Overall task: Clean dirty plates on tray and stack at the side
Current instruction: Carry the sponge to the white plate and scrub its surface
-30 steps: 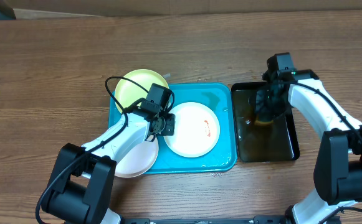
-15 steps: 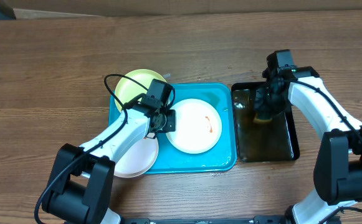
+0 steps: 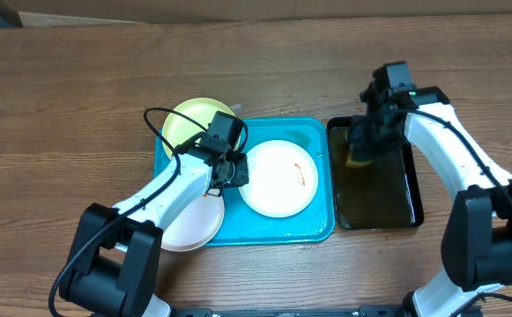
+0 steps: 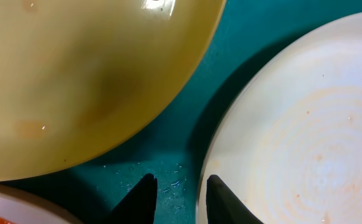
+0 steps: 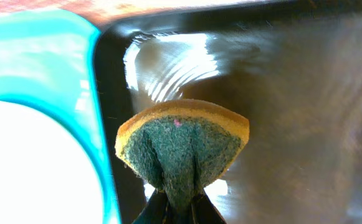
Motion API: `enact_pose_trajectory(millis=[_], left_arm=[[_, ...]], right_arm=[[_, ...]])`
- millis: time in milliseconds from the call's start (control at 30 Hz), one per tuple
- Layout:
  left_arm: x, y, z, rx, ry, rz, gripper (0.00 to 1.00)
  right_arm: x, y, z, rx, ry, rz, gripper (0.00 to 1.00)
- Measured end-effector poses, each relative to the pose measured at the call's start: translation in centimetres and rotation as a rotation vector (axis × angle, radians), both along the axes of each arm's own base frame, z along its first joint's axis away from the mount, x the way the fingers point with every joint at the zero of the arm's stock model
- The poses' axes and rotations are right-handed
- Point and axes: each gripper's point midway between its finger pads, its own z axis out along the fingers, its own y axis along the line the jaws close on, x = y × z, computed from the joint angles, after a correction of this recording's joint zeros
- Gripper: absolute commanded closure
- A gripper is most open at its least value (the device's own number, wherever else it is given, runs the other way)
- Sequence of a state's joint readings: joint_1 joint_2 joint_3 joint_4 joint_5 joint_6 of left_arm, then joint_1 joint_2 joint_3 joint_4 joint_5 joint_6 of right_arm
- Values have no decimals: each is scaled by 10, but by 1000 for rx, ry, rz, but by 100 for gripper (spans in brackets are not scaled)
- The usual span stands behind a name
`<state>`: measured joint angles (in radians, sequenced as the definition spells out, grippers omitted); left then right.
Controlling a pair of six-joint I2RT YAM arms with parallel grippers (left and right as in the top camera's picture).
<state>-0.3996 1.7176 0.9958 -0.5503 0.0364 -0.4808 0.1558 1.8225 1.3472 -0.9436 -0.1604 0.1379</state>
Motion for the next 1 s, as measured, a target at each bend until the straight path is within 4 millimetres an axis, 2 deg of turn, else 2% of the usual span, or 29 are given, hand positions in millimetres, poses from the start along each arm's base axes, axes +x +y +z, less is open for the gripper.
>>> enact_pose_trajectory(millis=[167, 200, 233, 267, 300, 467, 700, 833, 1000], left_arm=[[0, 1, -2, 6, 3, 2, 72], [0, 1, -3, 7, 6, 1, 75], [-1, 1, -5, 8, 10, 1, 82], [-1, 1, -7, 10, 16, 1, 92], [-2, 1, -10, 13, 22, -1, 96], [-2, 0, -13, 9, 34, -5, 96], [-2, -2, -12, 2, 33, -8, 95], [0, -2, -12, 0, 26, -8, 93], [0, -2, -12, 0, 25, -8, 92]], right_arm=[[4, 34, 10, 13, -48, 97, 96], [2, 42, 11, 13, -52, 121, 96], [-1, 50, 11, 10, -54, 147, 96], [-4, 58, 10, 2, -55, 171, 96], [-7, 64, 10, -7, -57, 194, 96], [-19, 87, 8, -65, -74, 276, 96], [-13, 117, 11, -81, -171, 341, 96], [-23, 124, -5, -118, -183, 376, 96], [-26, 118, -20, -153, -190, 373, 96]])
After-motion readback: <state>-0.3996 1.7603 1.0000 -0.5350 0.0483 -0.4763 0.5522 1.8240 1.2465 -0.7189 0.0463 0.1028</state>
